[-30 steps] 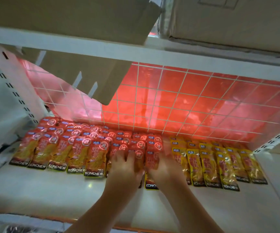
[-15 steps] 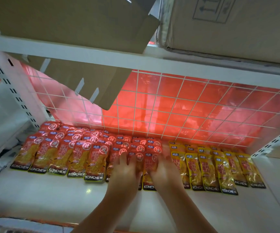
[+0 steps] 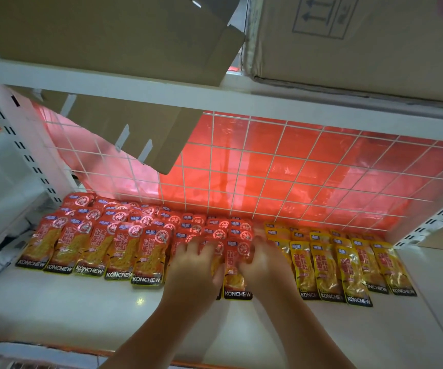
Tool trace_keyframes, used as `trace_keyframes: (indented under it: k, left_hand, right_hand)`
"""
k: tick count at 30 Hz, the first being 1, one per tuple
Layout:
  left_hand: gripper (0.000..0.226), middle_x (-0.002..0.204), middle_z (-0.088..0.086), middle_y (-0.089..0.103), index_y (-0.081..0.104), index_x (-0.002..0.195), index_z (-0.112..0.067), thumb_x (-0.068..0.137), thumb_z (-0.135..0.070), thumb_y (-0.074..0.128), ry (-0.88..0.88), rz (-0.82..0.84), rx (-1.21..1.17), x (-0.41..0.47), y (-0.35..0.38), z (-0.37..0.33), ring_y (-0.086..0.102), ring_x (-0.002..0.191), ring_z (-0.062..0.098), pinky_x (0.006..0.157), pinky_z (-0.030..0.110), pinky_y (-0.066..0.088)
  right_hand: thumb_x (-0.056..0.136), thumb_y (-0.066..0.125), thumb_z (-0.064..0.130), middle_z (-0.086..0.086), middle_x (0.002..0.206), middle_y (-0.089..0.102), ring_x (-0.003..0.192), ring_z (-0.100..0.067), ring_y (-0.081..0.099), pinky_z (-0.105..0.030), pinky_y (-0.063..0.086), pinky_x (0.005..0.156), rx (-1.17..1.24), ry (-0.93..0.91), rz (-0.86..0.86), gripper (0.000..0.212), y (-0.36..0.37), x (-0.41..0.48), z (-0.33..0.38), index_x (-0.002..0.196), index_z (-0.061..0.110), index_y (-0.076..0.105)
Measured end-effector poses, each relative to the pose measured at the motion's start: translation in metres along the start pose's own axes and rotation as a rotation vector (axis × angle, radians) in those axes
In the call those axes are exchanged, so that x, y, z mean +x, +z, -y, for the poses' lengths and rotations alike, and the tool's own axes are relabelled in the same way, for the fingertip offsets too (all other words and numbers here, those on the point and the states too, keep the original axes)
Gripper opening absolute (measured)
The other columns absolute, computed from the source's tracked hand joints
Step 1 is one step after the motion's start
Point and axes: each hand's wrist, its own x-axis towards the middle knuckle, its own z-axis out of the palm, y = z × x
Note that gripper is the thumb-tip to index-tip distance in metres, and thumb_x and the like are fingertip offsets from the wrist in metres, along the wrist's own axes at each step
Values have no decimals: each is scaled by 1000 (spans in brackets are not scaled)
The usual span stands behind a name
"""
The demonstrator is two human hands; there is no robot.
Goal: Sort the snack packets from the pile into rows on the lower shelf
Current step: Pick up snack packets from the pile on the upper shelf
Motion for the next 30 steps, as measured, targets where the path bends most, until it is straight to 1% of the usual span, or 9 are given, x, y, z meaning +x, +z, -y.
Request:
trace_keyframes:
  k: [2, 5, 8, 11, 14, 17, 20, 23, 30]
  left_hand:
    - [43, 119, 8, 70, 71, 126, -17, 88, -38, 70, -7, 2, -62, 8, -10, -2, 60, 104, 33, 86, 45, 56]
    - [42, 119, 1, 68, 67, 130, -19, 97, -43, 57, 43, 16, -145, 26, -35, -4, 60, 108, 25, 91, 43, 53]
    - [39, 120, -2, 69, 65, 132, -21, 102, -44, 54, 122, 5, -244, 47, -68, -5, 60, 110, 21, 94, 39, 49]
    - [36, 121, -5, 68, 65, 130, -25, 100, -43, 58, 172, -47, -311, 66, -105, -14, 58, 114, 18, 94, 33, 44]
    - [38, 125, -9, 67, 66, 130, -27, 99, -44, 54, 245, -55, -357, 84, -142, -28, 57, 119, 13, 98, 29, 42]
    - [35, 125, -11, 65, 68, 129, -23, 100, -38, 56, 353, -96, -407, 98, -174, -42, 58, 119, 8, 99, 23, 42]
    - [34, 125, -10, 66, 69, 128, -19, 100, -35, 58, 461, -155, -400, 111, -197, -59, 60, 116, 11, 99, 31, 46]
    - [32, 121, -10, 67, 70, 126, -20, 100, -35, 58, 551, -162, -424, 122, -211, -81, 61, 111, 9, 93, 29, 46]
    - [29, 108, -14, 67, 70, 121, -25, 99, -38, 57, 729, -132, -525, 124, -223, -163, 61, 103, 8, 88, 32, 49]
  right_hand:
    - [86, 70, 44, 9, 90, 65, 80, -14, 64, -25, 43, 59, 27, -36, -17, 26, -11, 1, 2, 106, 31, 58]
    - [87, 71, 43, 6, 83, 62, 72, -13, 59, -32, 49, 62, 69, -84, -47, 22, -33, 5, 12, 96, 26, 59]
    - [86, 72, 44, 13, 84, 56, 73, -3, 54, -24, 39, 58, 89, -154, -102, 25, -65, 9, 27, 87, 28, 53]
    - [85, 74, 43, 17, 101, 58, 90, -1, 58, -24, 45, 71, 194, -268, -135, 22, -103, 8, 45, 98, 34, 58]
    - [84, 75, 42, 14, 111, 64, 95, 1, 60, -29, 51, 83, 234, -430, -204, 29, -138, -1, 67, 108, 31, 64]
    - [85, 79, 36, 11, 117, 65, 102, -5, 61, -32, 51, 90, 214, -508, -264, 35, -167, -12, 83, 117, 29, 66]
    - [86, 77, 37, 13, 118, 65, 105, -6, 61, -29, 50, 92, 170, -539, -327, 37, -193, -24, 88, 119, 28, 66]
    - [85, 73, 41, 18, 116, 63, 105, -2, 59, -19, 46, 91, 150, -540, -410, 36, -216, -38, 86, 119, 30, 65]
    - [82, 72, 45, 25, 104, 61, 101, 0, 60, -16, 46, 85, 117, -453, -624, 37, -285, -81, 50, 116, 31, 67]
